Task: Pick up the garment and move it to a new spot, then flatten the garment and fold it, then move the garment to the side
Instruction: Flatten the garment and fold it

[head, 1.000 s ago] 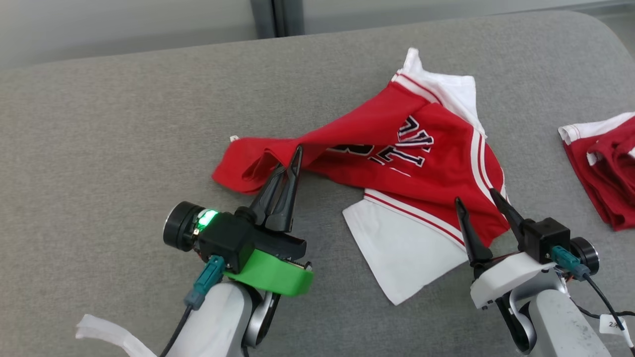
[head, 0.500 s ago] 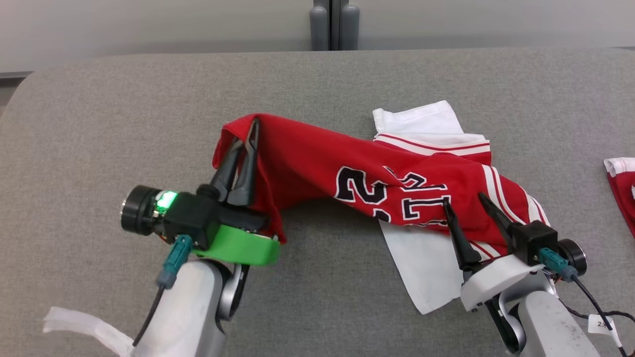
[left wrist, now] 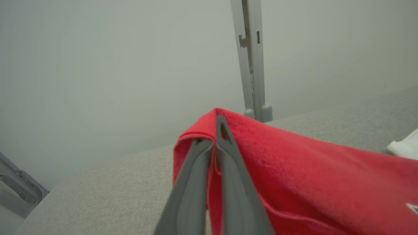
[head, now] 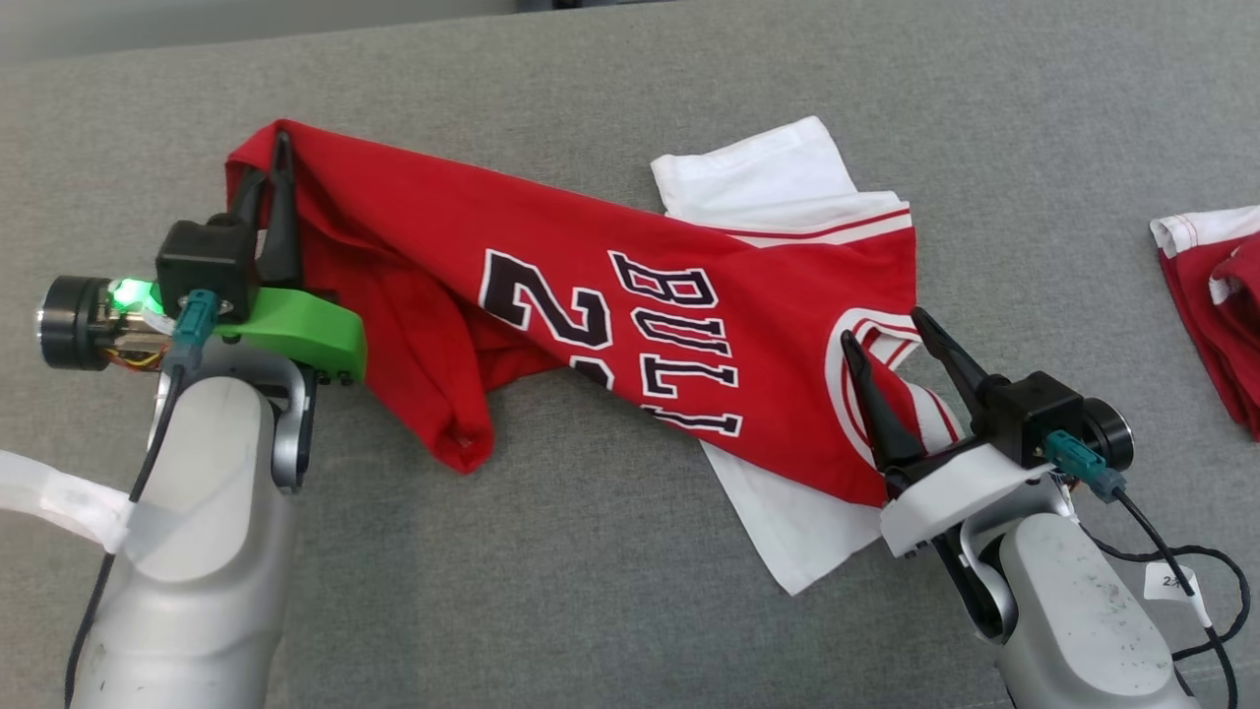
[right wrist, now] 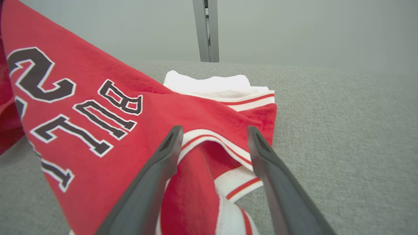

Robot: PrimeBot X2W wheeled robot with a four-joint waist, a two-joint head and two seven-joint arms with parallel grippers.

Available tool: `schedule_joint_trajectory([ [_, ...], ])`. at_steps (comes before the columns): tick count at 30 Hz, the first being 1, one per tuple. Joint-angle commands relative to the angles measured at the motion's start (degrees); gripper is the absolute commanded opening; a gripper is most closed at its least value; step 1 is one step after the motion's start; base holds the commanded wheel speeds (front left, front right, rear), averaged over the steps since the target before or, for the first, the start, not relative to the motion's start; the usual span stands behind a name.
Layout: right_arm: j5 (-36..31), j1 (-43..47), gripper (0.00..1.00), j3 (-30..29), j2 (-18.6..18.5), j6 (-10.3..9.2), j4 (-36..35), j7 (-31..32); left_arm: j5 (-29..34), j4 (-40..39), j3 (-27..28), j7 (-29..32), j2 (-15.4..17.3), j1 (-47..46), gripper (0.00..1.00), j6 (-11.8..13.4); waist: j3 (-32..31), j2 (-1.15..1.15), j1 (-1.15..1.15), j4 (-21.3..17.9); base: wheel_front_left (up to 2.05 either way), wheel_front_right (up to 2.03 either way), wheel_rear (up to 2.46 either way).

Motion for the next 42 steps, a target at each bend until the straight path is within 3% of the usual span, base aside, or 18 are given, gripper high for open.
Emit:
schedule_joint_trajectory([
  [1, 0.41, -0.76, 1.0, 0.27, 0.31, -0.09, -0.19, -0.09, 0.11, 1.35, 0.69, 0.0, 0.7, -1.53, 0.52, 0.6, 2.43, 0.0, 0.0, -2.73, 0.0, 0.0, 0.0],
  [2, 0.57, -0.92, 1.0, 0.33, 0.37, -0.09, -0.2, -0.09, -0.19, 4.19, 1.63, 0.01, 0.61, -2.1, 1.0, 1.4, 2.41, 0.0, 0.0, -2.88, 0.0, 0.0, 0.0],
  [7, 0.95, 0.38, 1.0, 0.39, 0.84, -0.09, 0.25, -0.09, -1.07, 3.29, 3.96, 0.01, -1.03, 1.33, 1.0, 3.11, 0.93, 0.0, 0.0, -2.7, 0.0, 0.0, 0.0],
  [15, 0.74, 2.24, 1.0, -0.21, 1.01, -0.09, 0.89, -0.09, -1.39, -2.66, 4.01, 0.01, -4.35, 11.8, 1.0, 2.42, -1.88, 0.0, 0.0, -2.04, 0.0, 0.0, 0.0],
  [25, 0.34, 4.19, 1.0, -0.54, 1.1, -0.09, 1.32, -0.09, -3.06, -7.61, -4.87, 0.0, -5.72, 23.51, 1.0, 2.53, -4.18, 0.0, 0.0, -2.43, 0.0, 0.0, 0.0],
  [33, 0.08, 4.78, 1.0, -0.38, 1.08, -0.09, 1.63, -0.09, -5.75, -6.19, -11.16, 0.01, -5.69, 26.57, 1.0, 4.79, -4.92, 0.0, 0.0, -3.12, 0.0, 0.0, 0.0],
  [42, -0.38, 4.35, 1.0, -0.72, 1.1, -0.09, 1.31, -0.09, -5.47, -0.67, -9.69, 0.01, -5.68, 24.07, 1.0, 7.81, -3.9, 0.0, 0.0, -4.23, 0.0, 0.0, 0.0],
])
